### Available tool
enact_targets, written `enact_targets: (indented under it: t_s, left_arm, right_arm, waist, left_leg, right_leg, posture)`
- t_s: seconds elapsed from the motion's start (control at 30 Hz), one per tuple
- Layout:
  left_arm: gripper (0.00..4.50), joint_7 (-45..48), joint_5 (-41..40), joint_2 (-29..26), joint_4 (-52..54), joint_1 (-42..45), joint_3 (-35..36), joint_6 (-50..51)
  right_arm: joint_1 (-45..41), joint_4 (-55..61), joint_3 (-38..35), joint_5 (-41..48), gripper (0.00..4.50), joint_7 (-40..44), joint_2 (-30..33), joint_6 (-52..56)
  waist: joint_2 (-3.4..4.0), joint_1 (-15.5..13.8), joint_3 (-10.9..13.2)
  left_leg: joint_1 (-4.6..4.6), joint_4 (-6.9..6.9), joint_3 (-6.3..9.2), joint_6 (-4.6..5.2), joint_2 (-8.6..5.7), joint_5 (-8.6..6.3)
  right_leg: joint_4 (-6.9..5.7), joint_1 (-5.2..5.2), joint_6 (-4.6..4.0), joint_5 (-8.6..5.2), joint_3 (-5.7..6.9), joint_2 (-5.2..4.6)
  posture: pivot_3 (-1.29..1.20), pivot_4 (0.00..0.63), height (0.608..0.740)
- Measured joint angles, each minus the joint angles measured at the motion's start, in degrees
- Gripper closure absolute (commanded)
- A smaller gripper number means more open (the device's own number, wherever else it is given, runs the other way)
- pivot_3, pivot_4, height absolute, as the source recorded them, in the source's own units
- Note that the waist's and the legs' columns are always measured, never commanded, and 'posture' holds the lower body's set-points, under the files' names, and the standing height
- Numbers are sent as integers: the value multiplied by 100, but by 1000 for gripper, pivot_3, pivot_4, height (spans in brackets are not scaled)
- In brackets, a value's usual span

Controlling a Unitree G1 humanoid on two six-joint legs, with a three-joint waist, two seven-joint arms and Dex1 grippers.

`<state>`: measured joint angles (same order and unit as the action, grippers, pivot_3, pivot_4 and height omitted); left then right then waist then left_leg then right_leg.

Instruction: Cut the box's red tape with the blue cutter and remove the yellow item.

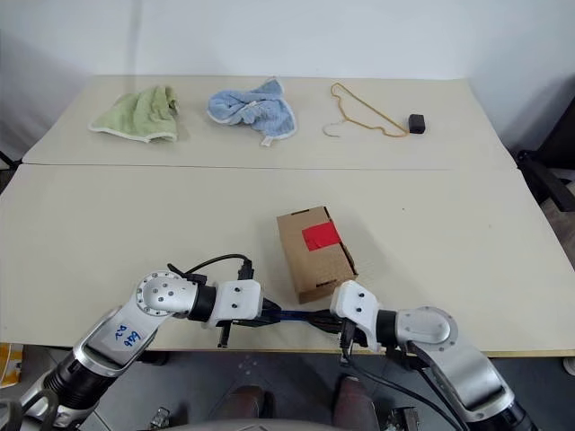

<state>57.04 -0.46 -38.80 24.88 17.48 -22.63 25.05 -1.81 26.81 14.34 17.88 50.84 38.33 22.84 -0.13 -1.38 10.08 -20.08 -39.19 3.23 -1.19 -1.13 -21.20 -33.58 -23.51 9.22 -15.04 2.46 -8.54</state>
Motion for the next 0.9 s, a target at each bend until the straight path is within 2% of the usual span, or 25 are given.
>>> enact_targets:
  t_s: [0.47, 0.57, 0.63, 0.73, 0.9]
  left_arm:
    - [4037, 4, 43, -3, 90, 13, -4, 130]
    - [4037, 4, 40, -8, 89, 9, 5, 40]
    - [4037, 0, 8, -21, 66, -70, 101, -241]
    - [4037, 5, -138, -39, -114, -371, 422, -1060]
    - [4037, 148, -410, -236, -588, -961, 1053, -2839]
  right_arm:
    - [-171, -10, 190, -46, 4489, -90, -262, 227]
    - [74, 69, -14, 193, 4489, -7, -223, 235]
    - [412, 317, -386, 683, 4489, 138, -102, 313]
    - [836, 918, -1306, 1965, 3916, 160, -8, 792]
    - [1322, 1556, -2704, 4015, 2165, -446, 634, 1768]
  waist:
    - [0, 1, 0]
    - [0, -11, 0]
    - [0, -8, 0]
    - [1, 3, 0]
    - [0, -14, 0]
  left_leg:
    - [0, 0, 0, -1, 0, 0]
    - [-3, -1, 1, 0, 0, 0]
    - [-5, -1, 0, 1, 0, -1]
    - [-4, -1, 0, 0, 4, -1]
    - [3, -1, 0, -4, 7, 0]
  right_leg:
    - [-2, -1, 0, 0, 0, 0]
    - [-2, -2, 0, 0, 0, 0]
    - [0, -4, 0, 0, 0, 0]
    - [1, -4, 0, 0, 0, 0]
    - [1, 3, -1, 1, 1, -1]
  posture:
    - [0, 150, 740]
    - [0, 150, 740]
    - [0, 150, 740]
    - [0, 150, 740]
    - [0, 150, 740]
